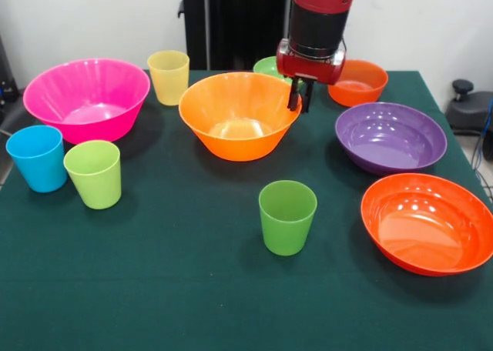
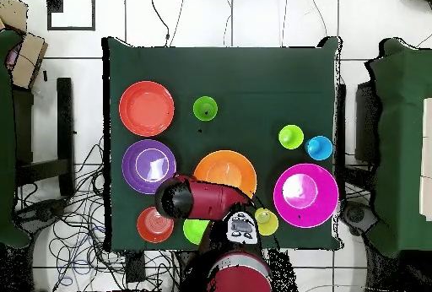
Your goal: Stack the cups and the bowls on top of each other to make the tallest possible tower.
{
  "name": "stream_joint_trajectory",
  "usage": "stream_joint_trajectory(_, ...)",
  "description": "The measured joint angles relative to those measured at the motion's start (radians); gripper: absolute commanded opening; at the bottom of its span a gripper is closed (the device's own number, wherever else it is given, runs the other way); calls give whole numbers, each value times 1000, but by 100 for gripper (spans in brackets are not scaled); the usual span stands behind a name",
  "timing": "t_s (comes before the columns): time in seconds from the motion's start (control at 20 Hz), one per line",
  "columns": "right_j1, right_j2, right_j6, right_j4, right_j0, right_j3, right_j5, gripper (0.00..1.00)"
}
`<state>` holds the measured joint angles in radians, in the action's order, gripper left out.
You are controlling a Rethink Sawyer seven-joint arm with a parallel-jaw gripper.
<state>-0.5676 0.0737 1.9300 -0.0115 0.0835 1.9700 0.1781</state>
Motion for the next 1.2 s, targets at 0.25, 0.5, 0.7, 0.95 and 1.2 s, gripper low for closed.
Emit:
stream_joint_trajectory(0.25, -1, -2, 0, 0, 4, 0, 0, 0)
stream_joint_trajectory(0.5, -16, -8, 0, 0, 19, -6, 35, 0)
stream_joint_trajectory(0.7, -37, -12, 0, -1, 42, -43, 130, 0)
stream_joint_trajectory(0.95, -38, -17, 0, -1, 67, -115, 241, 0)
stream_joint_trajectory(1.2, -14, -22, 0, -1, 85, -224, 343, 0)
